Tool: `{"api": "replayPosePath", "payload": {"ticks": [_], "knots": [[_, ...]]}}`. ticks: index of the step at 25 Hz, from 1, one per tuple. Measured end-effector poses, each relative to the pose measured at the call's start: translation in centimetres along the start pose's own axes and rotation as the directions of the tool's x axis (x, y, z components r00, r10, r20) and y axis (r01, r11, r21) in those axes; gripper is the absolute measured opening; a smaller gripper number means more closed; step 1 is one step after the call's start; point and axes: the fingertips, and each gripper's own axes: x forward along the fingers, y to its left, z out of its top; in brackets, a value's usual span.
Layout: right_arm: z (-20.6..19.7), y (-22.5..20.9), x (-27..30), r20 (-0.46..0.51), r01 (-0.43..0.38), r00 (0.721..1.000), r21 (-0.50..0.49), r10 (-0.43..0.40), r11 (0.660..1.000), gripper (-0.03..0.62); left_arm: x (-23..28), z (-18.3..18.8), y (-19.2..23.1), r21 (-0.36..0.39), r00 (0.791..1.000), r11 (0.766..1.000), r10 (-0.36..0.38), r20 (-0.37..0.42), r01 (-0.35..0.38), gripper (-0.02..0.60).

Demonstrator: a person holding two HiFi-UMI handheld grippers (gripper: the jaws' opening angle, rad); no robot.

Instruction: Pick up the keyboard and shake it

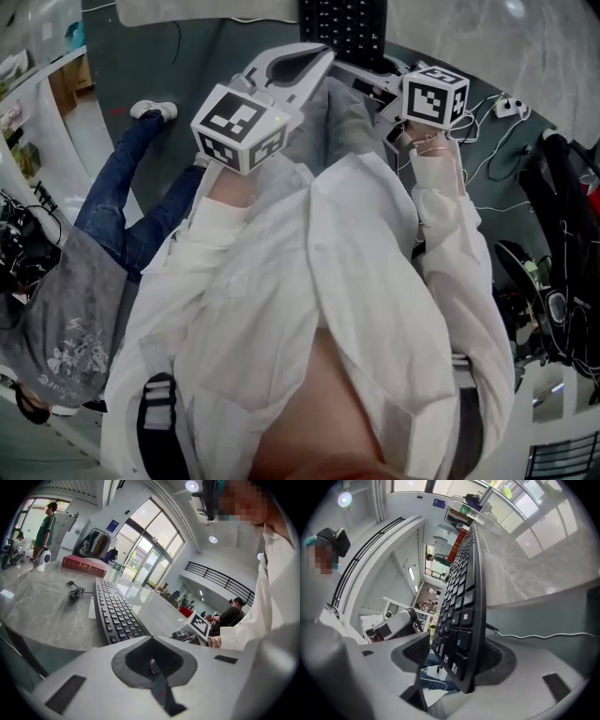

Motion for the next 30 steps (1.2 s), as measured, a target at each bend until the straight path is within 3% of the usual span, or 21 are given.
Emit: {"api": "replayPosePath", "payload": {"ticks": [11, 18, 30], "knots": [[-0.5, -0.6, 0.6, -0.041, -0.033, 0.999, -0.011, 0.032, 0.999, 0.294, 0.4, 0.0, -0.2, -0.002, 1.0, 1.0, -0.002, -0.001, 0.002, 0.012], [0.1, 0.6, 1.0, -0.05, -0.115, 0.992, -0.041, 0.113, 0.993, 0.245, 0.3, 0.1, 0.0, -0.004, 1.0, 1.0, 0.007, 0.001, -0.007, 0.012], [0.0, 1.2, 0.8, -0.067, -0.151, 0.987, -0.103, 0.145, 0.983, 0.176, 0.3, 0.2, -0.2, -0.012, 1.0, 1.0, 0.017, 0.008, -0.017, 0.012]]}}
